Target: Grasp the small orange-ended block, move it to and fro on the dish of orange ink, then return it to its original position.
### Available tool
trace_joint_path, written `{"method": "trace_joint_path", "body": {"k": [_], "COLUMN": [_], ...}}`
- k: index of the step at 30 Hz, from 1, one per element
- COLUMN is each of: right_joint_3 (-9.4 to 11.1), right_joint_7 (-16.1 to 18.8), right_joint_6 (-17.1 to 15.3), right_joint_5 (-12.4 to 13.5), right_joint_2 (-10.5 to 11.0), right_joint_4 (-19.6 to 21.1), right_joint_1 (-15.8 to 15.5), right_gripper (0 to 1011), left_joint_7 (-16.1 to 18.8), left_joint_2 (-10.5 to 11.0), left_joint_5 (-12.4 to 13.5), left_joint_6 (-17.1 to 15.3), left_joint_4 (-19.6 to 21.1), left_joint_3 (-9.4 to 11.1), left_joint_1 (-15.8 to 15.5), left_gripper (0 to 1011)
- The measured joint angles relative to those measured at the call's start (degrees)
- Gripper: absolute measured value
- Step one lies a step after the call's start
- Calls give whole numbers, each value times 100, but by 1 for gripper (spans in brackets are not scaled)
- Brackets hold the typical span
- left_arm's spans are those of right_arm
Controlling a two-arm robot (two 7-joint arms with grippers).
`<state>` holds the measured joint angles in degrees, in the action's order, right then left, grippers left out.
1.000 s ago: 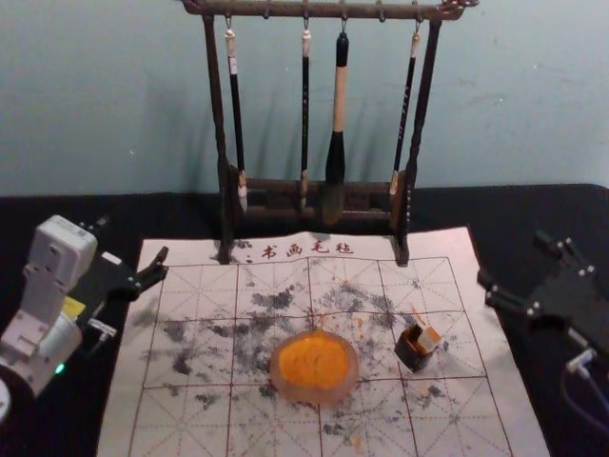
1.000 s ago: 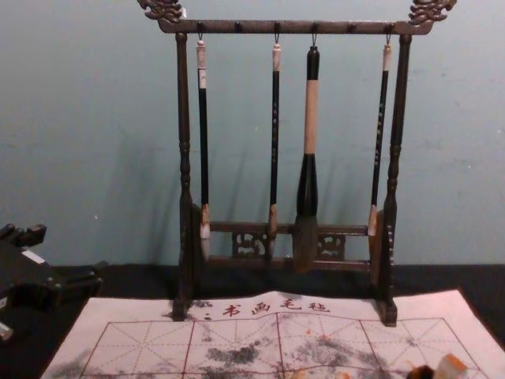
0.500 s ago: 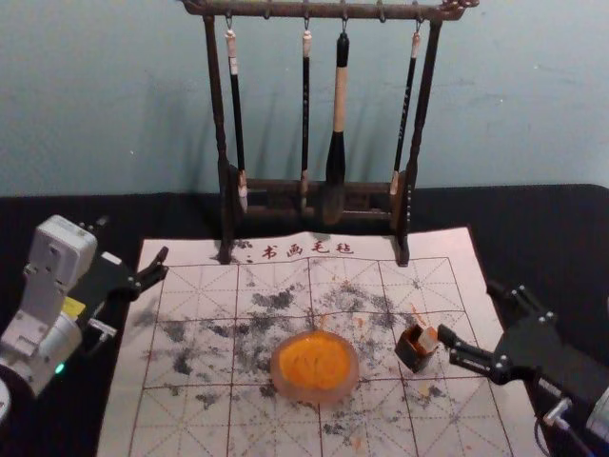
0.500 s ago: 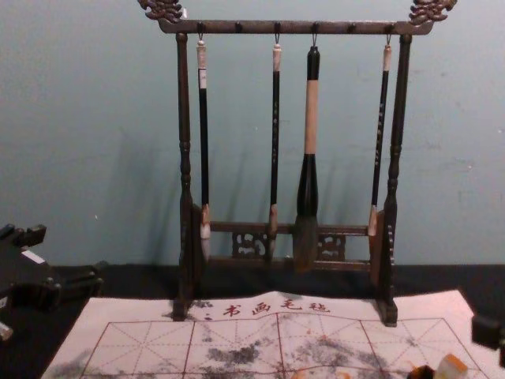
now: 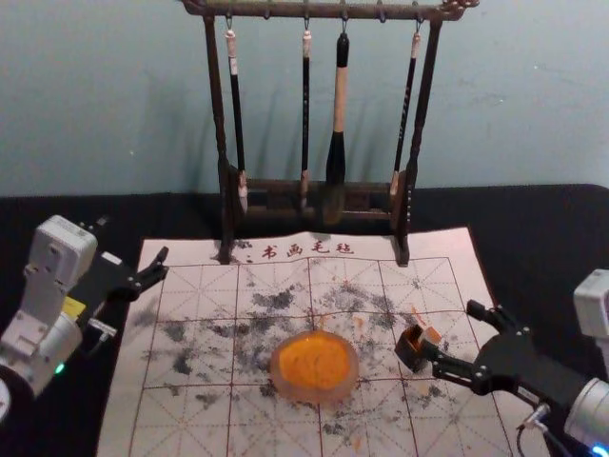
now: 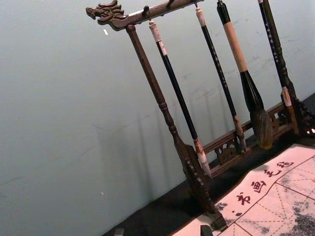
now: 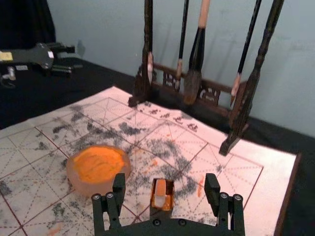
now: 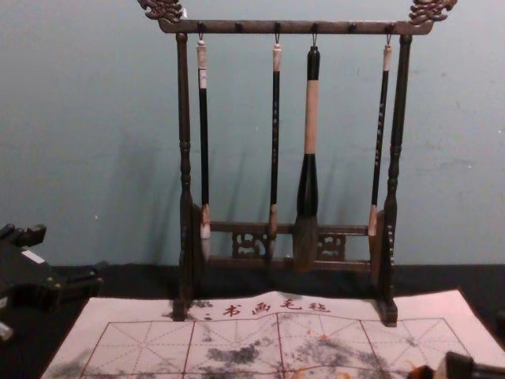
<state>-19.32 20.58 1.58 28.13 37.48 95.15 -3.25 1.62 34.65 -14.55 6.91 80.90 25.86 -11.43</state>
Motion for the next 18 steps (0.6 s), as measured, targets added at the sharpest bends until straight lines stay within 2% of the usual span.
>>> {"method": "trace_joint_path", "body": {"k": [9,18], "right_joint_3": [-47,-51], "right_joint_7": [93,198], "right_joint_6": [-342,-457], "right_joint_5": [-101,-237], "right_joint_2": [-192,-319], "right_joint_4": [-224,-366], "right_joint_1": [187,276], "right_gripper": [1000,1000], "left_joint_7": [0,0], "left_joint_2": [0,0], "left_joint_5": [0,0], "left_joint_6": [0,0], "left_joint_4": [0,0], "left_joint_3": [0,0], "left_joint_1": [0,0], "left_gripper": [1001,1001]}}
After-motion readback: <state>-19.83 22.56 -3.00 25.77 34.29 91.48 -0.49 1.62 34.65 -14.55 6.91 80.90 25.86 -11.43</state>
